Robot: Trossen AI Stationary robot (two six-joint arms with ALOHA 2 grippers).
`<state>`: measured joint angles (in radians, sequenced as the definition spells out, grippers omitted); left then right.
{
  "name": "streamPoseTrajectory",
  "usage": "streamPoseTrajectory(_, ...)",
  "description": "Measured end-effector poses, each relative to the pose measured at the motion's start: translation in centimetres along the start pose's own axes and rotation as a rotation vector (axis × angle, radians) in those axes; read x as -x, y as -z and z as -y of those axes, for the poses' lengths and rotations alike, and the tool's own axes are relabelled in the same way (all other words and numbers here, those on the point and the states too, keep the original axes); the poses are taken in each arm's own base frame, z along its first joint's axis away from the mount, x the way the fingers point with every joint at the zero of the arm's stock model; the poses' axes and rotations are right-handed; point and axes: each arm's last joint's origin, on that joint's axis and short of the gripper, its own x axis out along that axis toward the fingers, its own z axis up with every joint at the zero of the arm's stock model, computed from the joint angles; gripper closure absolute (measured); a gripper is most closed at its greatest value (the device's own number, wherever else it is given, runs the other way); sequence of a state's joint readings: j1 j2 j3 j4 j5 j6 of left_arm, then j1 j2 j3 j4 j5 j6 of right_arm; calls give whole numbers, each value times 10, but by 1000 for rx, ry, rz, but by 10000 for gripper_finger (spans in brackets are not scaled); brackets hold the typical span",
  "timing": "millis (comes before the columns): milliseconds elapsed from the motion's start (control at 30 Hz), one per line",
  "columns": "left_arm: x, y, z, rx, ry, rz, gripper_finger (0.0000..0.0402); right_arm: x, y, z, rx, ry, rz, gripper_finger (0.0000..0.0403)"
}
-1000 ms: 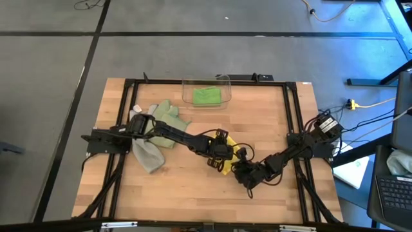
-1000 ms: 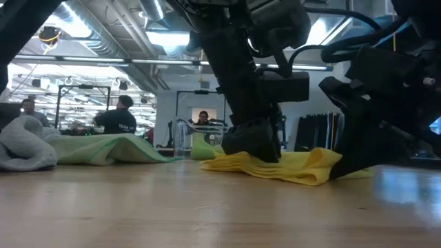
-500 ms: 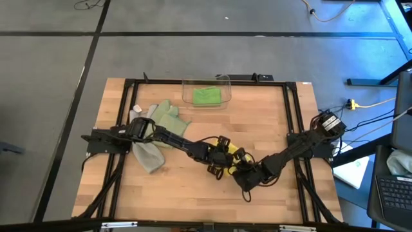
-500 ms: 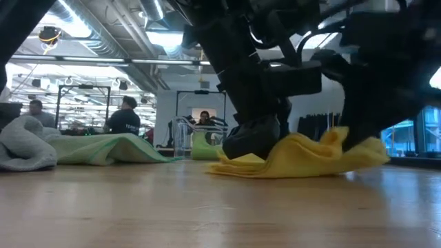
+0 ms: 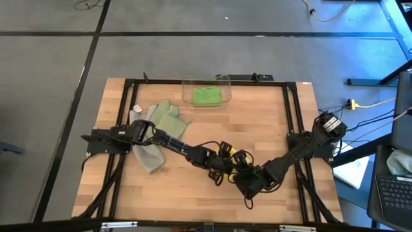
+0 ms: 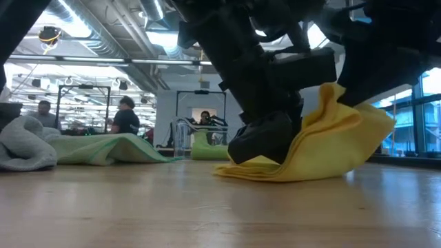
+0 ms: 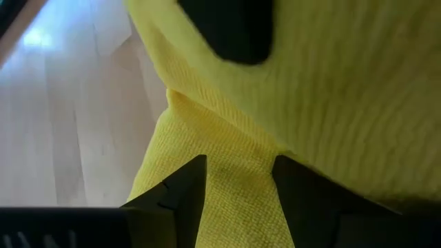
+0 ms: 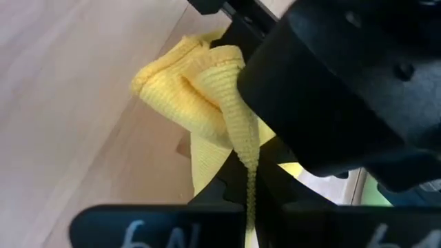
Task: Fold microfiber towels
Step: Fold the yellow microfiber cloth
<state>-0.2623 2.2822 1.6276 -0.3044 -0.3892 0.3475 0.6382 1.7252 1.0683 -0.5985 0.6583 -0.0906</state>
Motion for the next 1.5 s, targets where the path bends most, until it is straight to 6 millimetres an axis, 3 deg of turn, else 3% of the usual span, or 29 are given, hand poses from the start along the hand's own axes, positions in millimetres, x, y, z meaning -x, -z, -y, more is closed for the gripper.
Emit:
streamPoseTrajectory(267, 4, -10, 11, -30, 21, 78, 233, 0, -1, -2, -38, -72, 9, 396)
streamPoseTrajectory(600, 21, -25, 25, -147, -156, 66, 233, 6, -2, -9, -37, -91, 29, 396)
streamPoseTrajectory(900, 37, -25, 35, -226, -450, -91, 233, 3, -8, -4, 87, -75, 87, 395)
streamPoseTrajectory(1167, 70, -25, 45, -222, -573, -153, 233, -10, -10, 15, 117, -41, 90, 395)
streamPoseTrajectory(1500, 120, -2, 46, -64, -659, -235, 233, -12, -10, 18, 120, -40, 90, 395)
